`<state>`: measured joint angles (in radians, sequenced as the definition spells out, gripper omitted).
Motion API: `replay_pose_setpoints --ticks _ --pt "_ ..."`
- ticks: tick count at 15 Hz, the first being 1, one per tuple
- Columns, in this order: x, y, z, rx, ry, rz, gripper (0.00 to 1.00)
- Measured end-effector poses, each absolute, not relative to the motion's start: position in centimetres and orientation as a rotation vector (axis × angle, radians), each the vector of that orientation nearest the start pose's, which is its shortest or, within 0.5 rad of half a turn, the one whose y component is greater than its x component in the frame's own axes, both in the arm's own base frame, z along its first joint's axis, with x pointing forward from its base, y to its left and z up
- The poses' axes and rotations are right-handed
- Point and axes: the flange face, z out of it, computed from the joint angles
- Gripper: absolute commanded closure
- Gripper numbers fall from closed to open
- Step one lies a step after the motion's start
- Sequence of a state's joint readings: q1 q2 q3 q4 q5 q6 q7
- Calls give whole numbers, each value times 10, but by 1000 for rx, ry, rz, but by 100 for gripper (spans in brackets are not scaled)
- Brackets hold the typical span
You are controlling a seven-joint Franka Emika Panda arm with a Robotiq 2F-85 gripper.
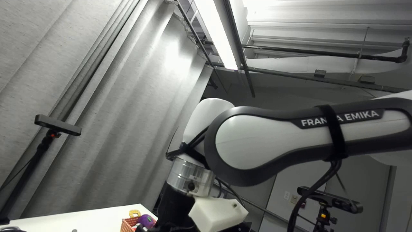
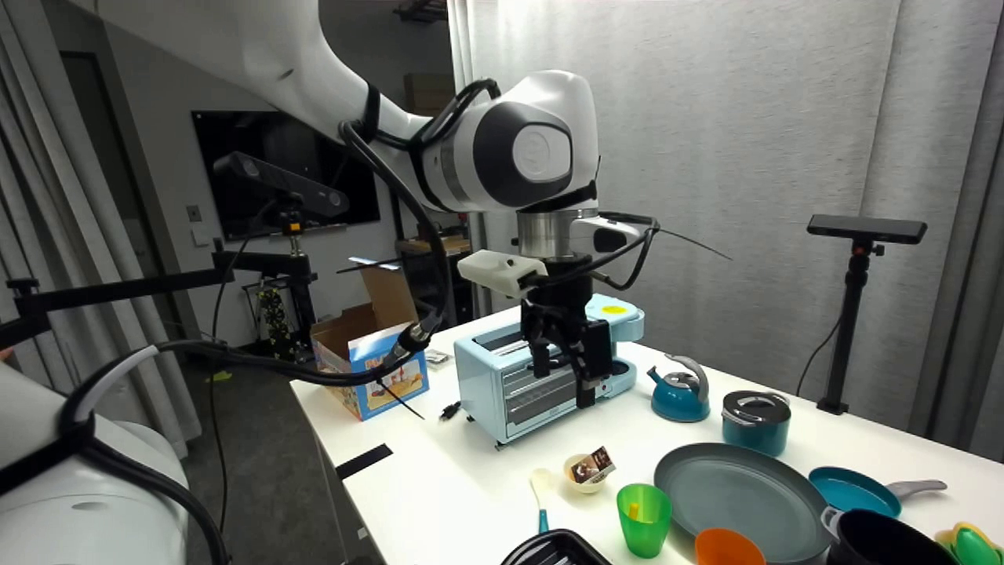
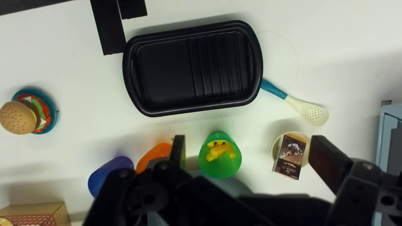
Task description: Put the box in the pot
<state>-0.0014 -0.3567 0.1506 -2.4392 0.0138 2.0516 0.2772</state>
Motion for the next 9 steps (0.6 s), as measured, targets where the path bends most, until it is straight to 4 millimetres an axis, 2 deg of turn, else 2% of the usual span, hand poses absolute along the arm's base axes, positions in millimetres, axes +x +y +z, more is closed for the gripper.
replay_pose_setpoints --ticks 5,9 --pt "433 72 409 -3193 193 98 0" --pt "436 74 407 -3192 185 105 0"
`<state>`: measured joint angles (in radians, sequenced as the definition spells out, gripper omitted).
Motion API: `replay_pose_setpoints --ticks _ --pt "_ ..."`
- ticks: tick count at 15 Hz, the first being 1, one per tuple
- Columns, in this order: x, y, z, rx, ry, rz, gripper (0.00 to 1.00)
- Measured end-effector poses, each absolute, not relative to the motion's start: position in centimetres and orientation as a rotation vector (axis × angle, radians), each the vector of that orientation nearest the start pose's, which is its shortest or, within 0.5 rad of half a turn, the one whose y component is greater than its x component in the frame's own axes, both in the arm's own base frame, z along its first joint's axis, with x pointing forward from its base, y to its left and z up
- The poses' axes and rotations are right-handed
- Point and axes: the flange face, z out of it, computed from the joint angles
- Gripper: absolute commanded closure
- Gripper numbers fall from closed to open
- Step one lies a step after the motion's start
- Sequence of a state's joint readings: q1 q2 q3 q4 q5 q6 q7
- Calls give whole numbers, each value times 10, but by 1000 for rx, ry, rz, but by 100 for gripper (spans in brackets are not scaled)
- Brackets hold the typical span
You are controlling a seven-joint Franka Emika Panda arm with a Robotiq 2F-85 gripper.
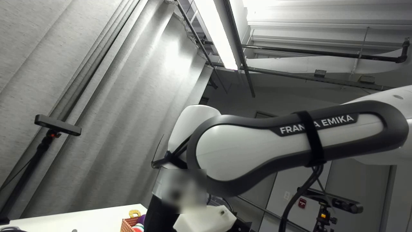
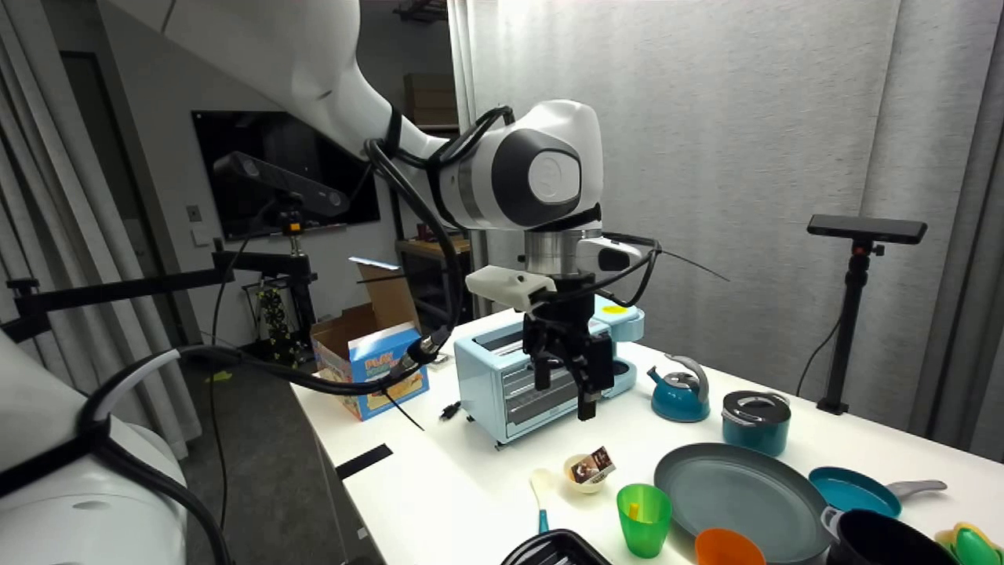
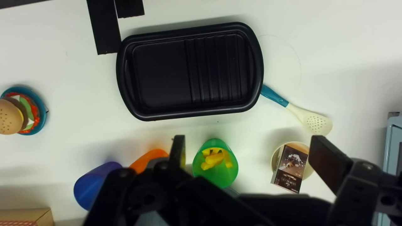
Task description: Put the box in the pot
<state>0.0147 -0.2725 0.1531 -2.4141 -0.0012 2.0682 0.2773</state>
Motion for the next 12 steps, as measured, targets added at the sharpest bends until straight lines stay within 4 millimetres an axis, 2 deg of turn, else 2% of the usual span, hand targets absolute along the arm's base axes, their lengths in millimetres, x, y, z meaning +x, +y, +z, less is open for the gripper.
replay_pose_setpoints --ticks 8,12 --pt "436 72 405 -3191 193 112 0" --pt "439 72 394 -3191 191 151 0"
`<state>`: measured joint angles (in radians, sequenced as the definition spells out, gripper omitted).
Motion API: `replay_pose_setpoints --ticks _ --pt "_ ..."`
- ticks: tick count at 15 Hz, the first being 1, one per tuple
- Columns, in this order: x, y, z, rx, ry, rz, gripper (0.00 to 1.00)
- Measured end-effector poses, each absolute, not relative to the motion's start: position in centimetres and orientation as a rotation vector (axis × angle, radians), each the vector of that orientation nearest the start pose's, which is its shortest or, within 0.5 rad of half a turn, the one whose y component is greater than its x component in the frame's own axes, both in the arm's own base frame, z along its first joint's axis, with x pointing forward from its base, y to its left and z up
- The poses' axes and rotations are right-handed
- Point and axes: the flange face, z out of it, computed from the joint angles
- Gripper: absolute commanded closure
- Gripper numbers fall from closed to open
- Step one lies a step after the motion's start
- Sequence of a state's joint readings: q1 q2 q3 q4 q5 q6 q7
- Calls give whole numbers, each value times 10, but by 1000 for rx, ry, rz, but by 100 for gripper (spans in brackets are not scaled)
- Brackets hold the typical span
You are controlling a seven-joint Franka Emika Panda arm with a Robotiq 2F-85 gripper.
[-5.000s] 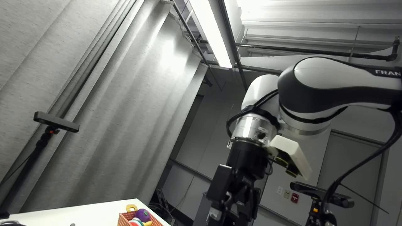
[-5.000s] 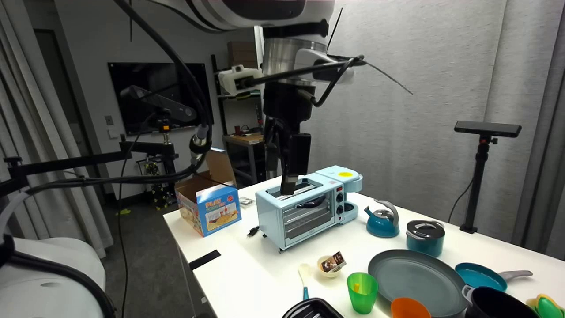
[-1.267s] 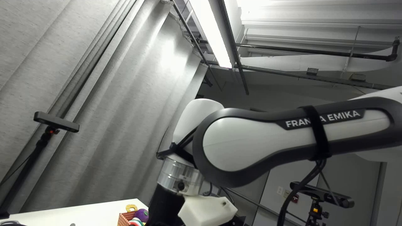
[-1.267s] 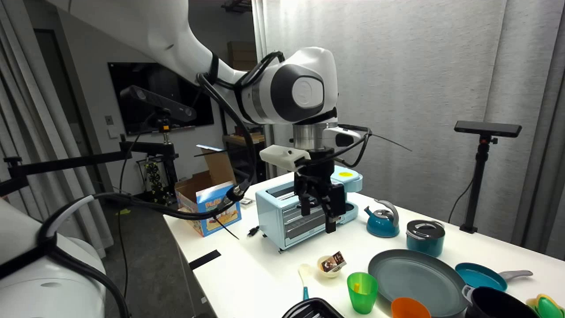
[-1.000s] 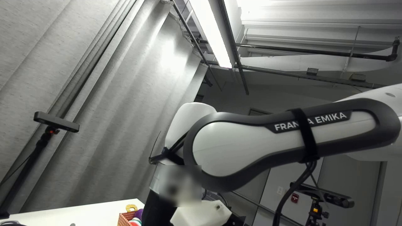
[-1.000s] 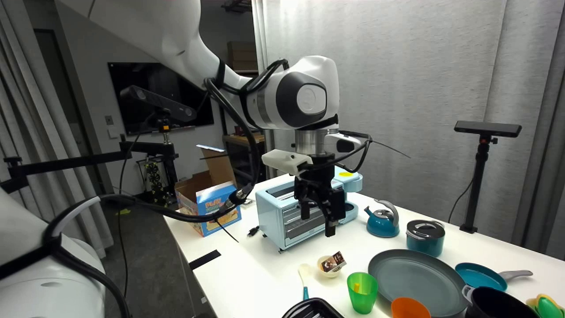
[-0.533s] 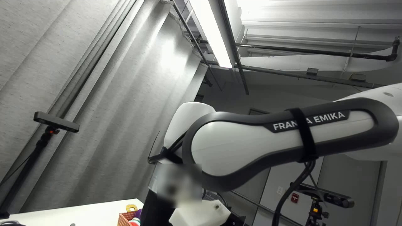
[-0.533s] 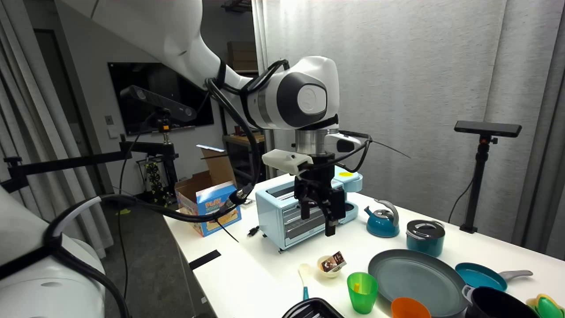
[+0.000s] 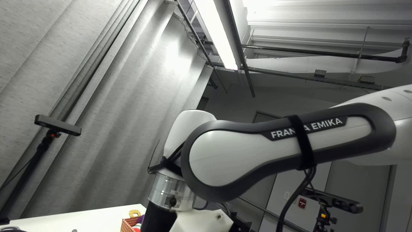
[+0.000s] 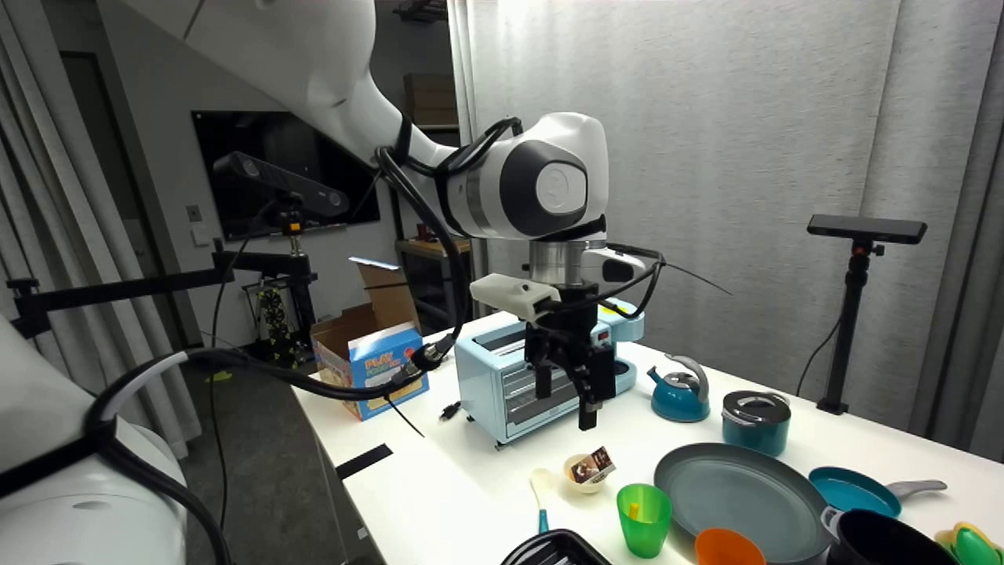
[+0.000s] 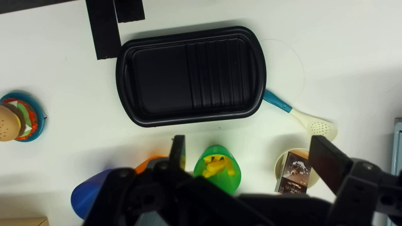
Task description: Put the box in the pot
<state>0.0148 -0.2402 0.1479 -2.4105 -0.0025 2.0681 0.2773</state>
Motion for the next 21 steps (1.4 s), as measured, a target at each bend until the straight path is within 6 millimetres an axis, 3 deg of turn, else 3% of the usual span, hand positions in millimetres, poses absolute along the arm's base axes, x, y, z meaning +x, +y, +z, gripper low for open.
replay_pose_setpoints --ticks 21 --pt "508 125 316 -3133 88 21 0"
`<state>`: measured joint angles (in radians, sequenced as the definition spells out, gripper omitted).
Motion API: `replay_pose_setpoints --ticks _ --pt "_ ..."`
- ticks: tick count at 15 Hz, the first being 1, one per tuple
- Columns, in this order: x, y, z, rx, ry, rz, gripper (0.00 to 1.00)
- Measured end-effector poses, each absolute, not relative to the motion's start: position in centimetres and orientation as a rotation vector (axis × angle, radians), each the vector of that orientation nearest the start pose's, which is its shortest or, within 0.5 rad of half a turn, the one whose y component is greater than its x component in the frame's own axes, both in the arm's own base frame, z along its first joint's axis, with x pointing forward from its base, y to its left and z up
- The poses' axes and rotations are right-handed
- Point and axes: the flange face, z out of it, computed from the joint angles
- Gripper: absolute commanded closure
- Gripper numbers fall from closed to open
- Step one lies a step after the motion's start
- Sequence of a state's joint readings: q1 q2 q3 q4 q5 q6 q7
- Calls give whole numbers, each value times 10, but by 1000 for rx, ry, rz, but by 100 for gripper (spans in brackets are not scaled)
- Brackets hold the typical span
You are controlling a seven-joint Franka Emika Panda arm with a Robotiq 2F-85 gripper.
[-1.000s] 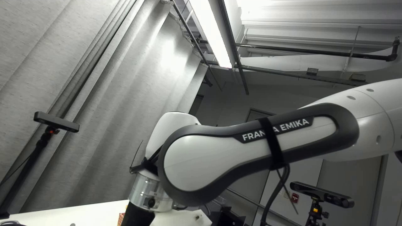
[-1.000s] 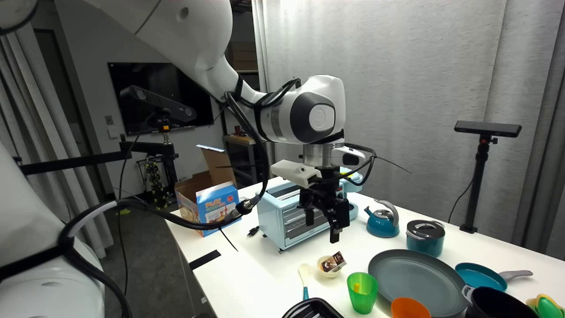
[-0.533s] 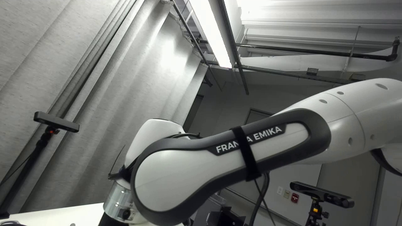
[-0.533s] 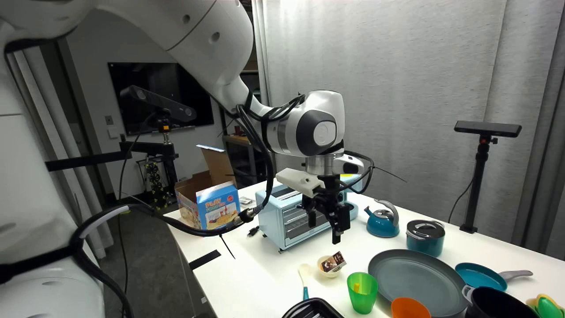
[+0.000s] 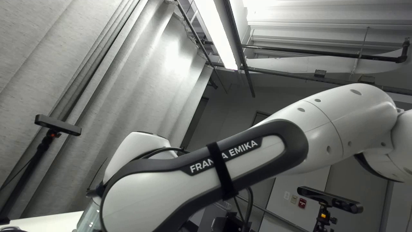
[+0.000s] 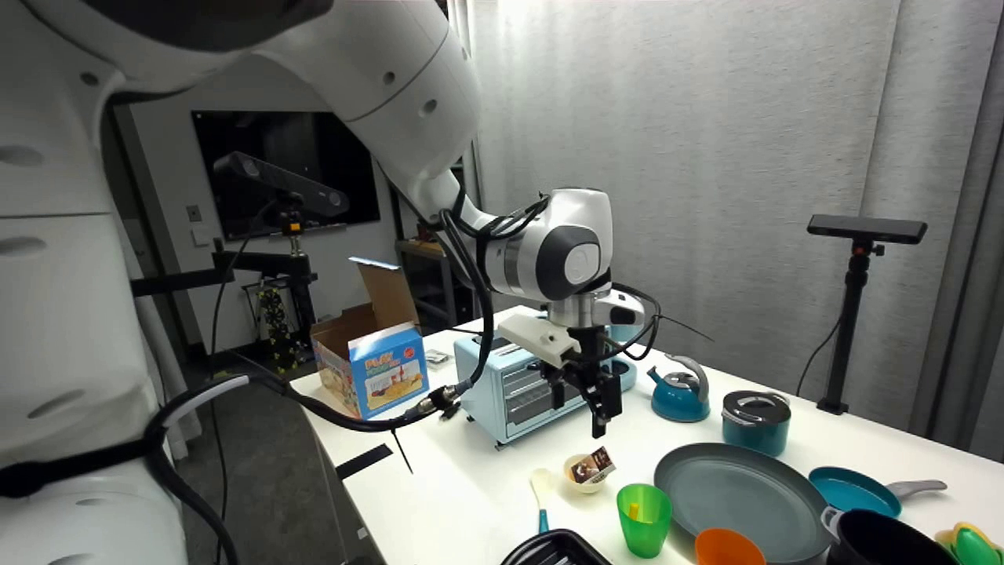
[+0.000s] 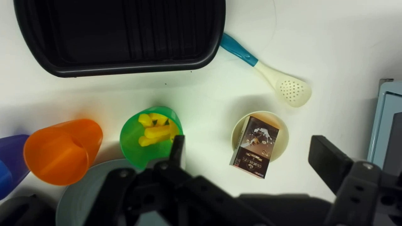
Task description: Put the box in the pot
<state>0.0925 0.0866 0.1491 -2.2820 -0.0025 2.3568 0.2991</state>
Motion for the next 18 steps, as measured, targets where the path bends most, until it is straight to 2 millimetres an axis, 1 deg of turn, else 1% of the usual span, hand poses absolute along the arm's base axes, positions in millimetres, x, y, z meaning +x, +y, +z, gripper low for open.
replay_pose_setpoints --ticks 5,11,15,18 --pt "525 130 299 -3140 115 1 0" --pt "547 125 280 -3141 173 1 0" --pt "561 123 263 -3141 207 18 0" --pt "566 124 248 -3143 235 45 0"
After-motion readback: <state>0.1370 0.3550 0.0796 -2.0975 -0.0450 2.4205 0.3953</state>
